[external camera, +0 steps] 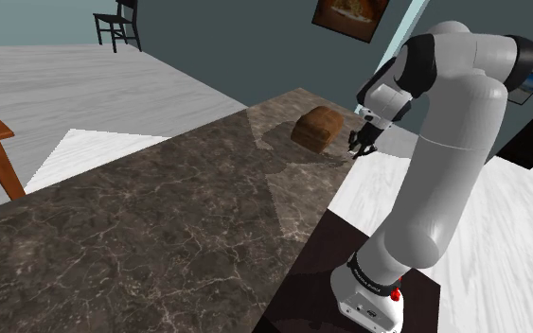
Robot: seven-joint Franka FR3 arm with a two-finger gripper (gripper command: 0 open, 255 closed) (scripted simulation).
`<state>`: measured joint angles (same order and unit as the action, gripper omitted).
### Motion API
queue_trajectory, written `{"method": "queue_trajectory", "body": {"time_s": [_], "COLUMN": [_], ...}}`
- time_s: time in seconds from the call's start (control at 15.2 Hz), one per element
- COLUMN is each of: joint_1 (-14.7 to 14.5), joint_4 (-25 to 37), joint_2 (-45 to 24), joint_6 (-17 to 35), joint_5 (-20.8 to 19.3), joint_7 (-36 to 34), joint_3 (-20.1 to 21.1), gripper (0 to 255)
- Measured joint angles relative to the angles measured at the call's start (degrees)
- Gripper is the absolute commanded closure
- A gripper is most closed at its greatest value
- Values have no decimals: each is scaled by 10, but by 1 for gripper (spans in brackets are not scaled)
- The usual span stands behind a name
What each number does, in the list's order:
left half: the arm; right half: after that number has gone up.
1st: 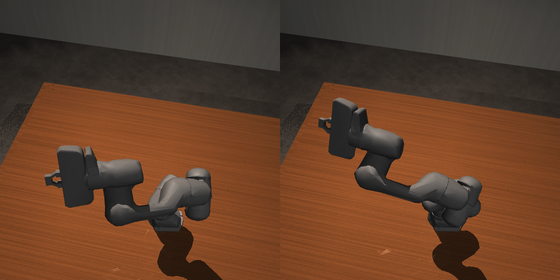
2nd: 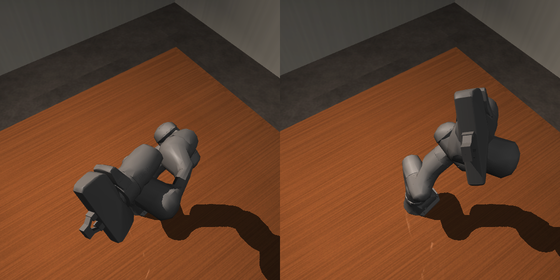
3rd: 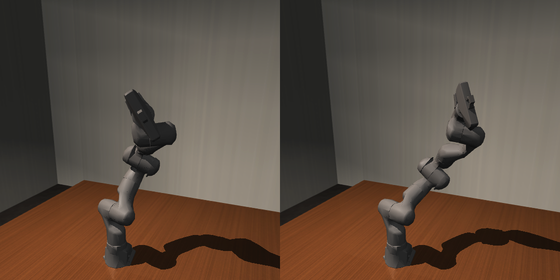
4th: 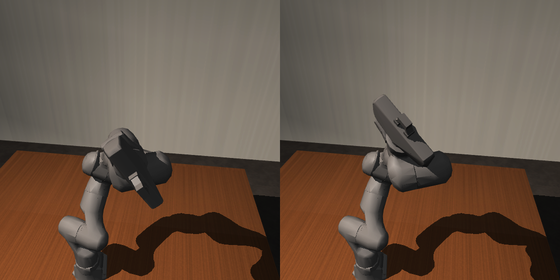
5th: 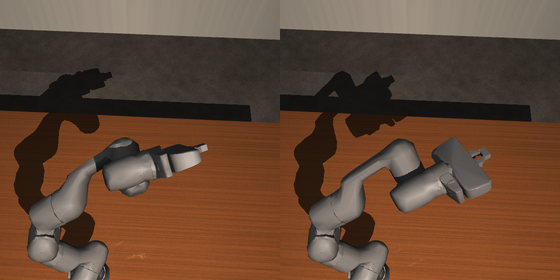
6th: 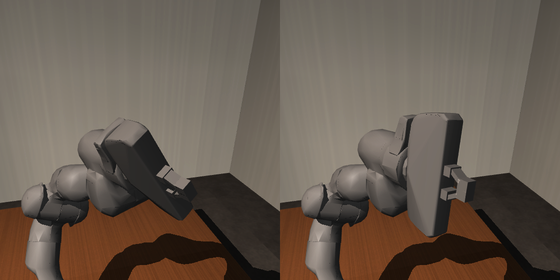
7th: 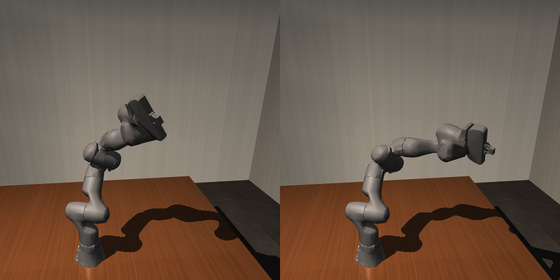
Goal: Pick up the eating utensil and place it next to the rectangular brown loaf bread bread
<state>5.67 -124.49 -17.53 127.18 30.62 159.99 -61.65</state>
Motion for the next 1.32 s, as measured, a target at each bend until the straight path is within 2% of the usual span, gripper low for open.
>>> {"method": "queue_trajectory", "body": {"time_s": [0.33,0.4,0.79,1.06,1.32], "joint_1": [4,4,4,-31,-40], "joint_4": [0,0,0,13,21], "joint_2": [-3,-4,-4,45,58], "joint_6": [2,2,2,-29,-42], "joint_5": [5,5,5,-55,-74], "joint_7": [4,4,4,-34,-47], "joint_3": [3,3,3,-40,-52], "gripper": [255,0,0,0,0]}}
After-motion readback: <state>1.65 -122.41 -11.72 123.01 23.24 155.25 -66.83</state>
